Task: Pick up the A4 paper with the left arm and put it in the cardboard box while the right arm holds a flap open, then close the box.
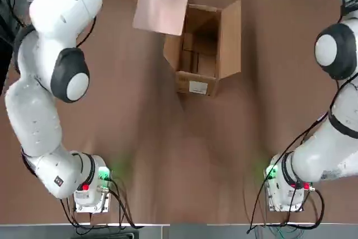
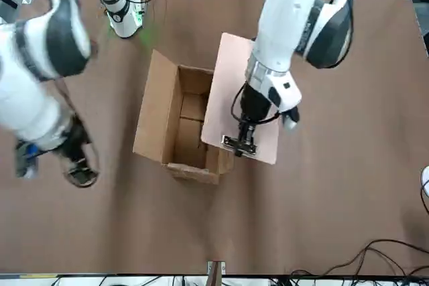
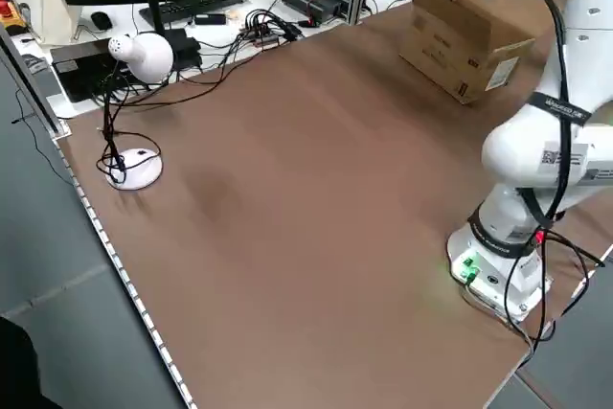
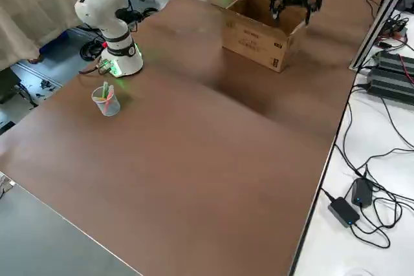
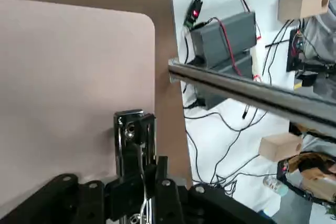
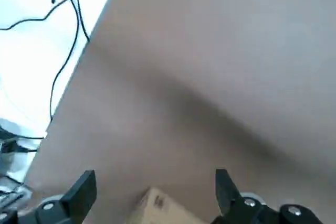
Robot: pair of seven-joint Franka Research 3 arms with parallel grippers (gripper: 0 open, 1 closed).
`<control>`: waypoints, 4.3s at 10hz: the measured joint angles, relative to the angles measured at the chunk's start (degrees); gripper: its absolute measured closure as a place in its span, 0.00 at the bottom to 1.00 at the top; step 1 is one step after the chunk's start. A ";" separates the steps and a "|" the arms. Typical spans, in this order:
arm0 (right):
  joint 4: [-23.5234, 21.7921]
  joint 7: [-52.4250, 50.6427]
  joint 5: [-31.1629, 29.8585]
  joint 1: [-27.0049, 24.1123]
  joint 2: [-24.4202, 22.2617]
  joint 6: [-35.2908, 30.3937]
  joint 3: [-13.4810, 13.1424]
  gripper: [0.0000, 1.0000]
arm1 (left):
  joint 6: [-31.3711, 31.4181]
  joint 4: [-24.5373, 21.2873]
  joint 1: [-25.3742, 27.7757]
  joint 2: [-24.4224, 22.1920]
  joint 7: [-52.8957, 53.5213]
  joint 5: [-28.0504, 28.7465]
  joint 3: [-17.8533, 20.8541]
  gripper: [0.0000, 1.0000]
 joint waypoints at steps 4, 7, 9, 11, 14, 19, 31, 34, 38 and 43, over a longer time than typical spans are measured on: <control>-0.18 -36.16 0.01 -7.66 0.19 -1.34 -0.06 0.00 | 1.93 2.37 -10.62 4.71 -4.41 0.00 10.21 0.97; -0.23 -53.75 -0.09 -7.89 0.24 -5.22 -0.06 0.00 | 1.98 4.68 -11.36 5.54 -6.54 0.00 10.25 0.97; -0.23 -62.24 -0.10 -8.73 0.25 -7.55 -0.12 0.00 | 2.10 6.07 -11.60 6.02 -9.46 -0.05 10.26 0.97; -0.23 -64.53 -0.08 -9.38 0.25 -7.95 -0.11 0.00 | 8.22 6.29 -11.66 7.69 -15.99 -0.18 11.07 0.97; -0.23 -64.70 -0.04 -9.40 0.25 -7.95 0.27 0.00 | 11.41 6.46 -11.67 9.64 -18.62 -0.22 12.14 0.97; -0.42 -64.70 -0.02 -9.04 0.25 -7.93 0.48 0.00 | 12.54 6.78 -11.81 10.54 -18.64 -0.25 12.14 0.97; -0.60 -64.70 -0.02 -9.11 0.25 -7.89 0.43 0.00 | 20.03 6.90 -13.12 16.88 -18.88 -0.26 12.15 0.97; -0.63 -64.70 -0.02 -9.11 0.25 -7.88 0.43 0.00 | 21.28 6.91 -13.89 17.91 -18.88 -0.26 12.14 0.97; -0.63 -64.70 -0.02 -9.11 0.25 -7.87 0.43 0.00 | 21.50 6.92 -15.20 19.07 -18.88 -0.26 12.13 0.97; -0.64 -64.70 -0.02 -9.11 0.25 -7.84 0.43 0.00 | 21.73 6.92 -15.91 20.56 -18.88 -0.26 12.14 0.97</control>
